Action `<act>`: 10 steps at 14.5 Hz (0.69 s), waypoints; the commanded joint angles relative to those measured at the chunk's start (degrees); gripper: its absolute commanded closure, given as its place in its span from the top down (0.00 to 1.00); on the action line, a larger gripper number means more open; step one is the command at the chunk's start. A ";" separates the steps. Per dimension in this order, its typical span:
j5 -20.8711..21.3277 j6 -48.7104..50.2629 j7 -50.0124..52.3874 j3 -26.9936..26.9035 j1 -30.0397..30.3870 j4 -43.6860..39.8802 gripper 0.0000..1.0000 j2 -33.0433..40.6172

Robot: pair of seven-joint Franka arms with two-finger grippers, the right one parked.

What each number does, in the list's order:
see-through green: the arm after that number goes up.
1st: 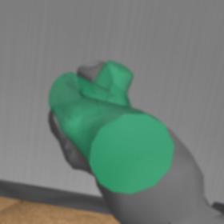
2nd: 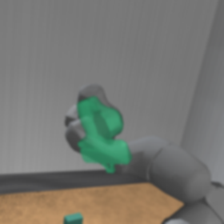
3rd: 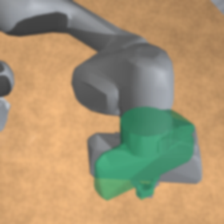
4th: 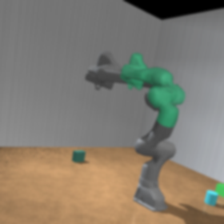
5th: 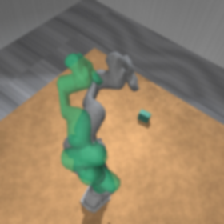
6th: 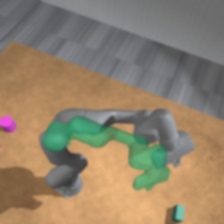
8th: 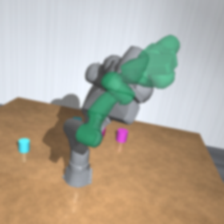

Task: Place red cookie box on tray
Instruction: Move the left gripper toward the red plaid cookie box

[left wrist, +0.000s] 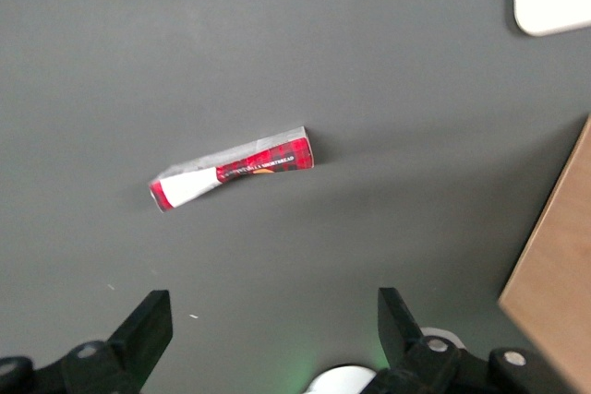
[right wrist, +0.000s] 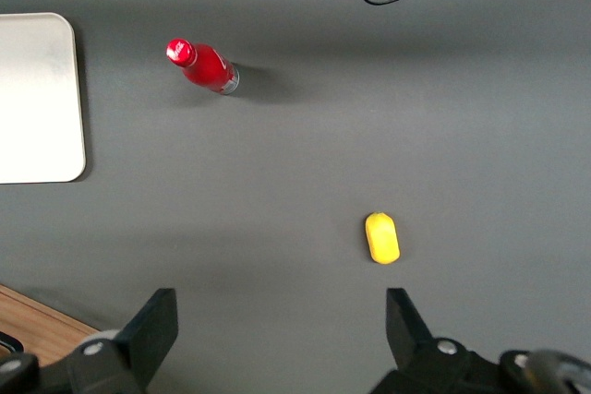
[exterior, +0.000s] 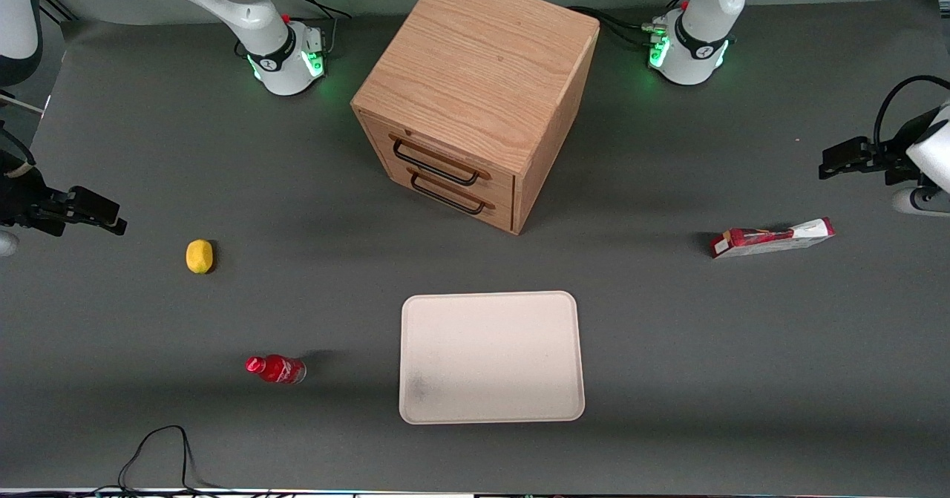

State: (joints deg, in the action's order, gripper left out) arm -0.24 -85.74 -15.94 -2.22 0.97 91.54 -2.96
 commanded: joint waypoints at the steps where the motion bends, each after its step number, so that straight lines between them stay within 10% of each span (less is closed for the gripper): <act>1: 1.29 1.72 -17.22 -0.33 2.37 -2.33 0.99 -0.82; 6: 2.79 2.07 -55.11 -0.24 4.47 -2.59 1.00 -0.30; 10: 2.18 5.32 -63.85 -0.15 4.83 -2.59 1.00 0.76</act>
State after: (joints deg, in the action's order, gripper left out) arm 1.83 -82.39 -74.92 -2.78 5.48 89.93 -2.97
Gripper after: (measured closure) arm 0.000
